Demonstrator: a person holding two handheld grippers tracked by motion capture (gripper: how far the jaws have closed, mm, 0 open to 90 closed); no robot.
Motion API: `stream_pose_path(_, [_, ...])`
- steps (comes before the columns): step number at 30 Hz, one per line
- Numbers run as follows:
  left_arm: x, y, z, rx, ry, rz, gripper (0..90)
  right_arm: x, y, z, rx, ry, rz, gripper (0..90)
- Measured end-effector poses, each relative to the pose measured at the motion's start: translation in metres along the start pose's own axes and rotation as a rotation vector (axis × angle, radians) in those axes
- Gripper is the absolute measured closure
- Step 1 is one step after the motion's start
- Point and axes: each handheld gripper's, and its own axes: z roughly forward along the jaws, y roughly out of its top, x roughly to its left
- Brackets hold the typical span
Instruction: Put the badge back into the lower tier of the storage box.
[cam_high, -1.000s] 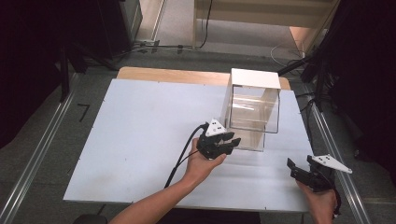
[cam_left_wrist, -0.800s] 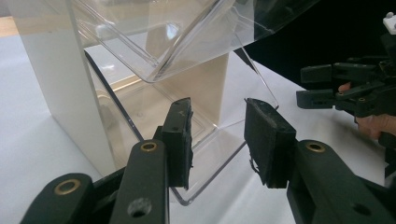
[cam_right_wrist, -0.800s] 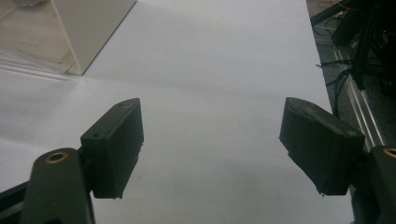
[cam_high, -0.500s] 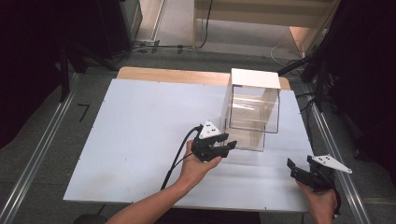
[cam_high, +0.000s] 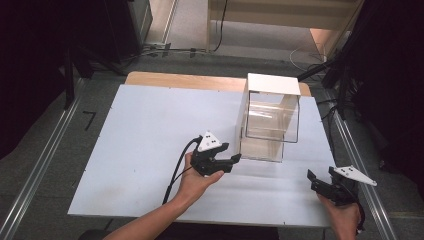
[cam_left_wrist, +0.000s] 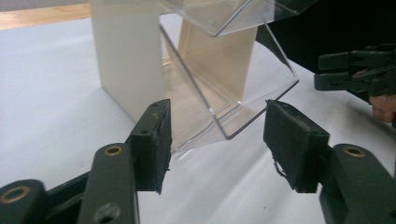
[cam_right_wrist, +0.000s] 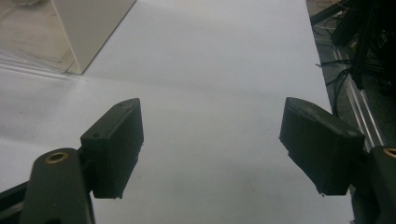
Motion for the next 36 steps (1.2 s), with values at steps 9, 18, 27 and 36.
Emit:
stream_pose_path(9, [0.010, -0.009, -0.012, -0.006, 0.041, -0.019, 33.4, 0.000, 0.000, 0.000, 0.001, -0.001, 0.000, 19.6])
stream_pose_path(18, [0.021, -0.019, -0.025, 0.000, 0.104, -0.022, 28.7, 0.001, 0.000, 0.000, 0.003, 0.001, -0.004, 19.6])
stream_pose_path(27, [0.032, -0.031, -0.036, 0.010, 0.141, -0.046, 24.2, 0.001, 0.000, 0.001, 0.002, 0.002, -0.007, 19.6])
stream_pose_path(36, [0.045, -0.042, -0.053, 0.008, 0.164, -0.076, 23.9, 0.001, 0.000, 0.000, 0.002, 0.001, -0.007, 19.6])
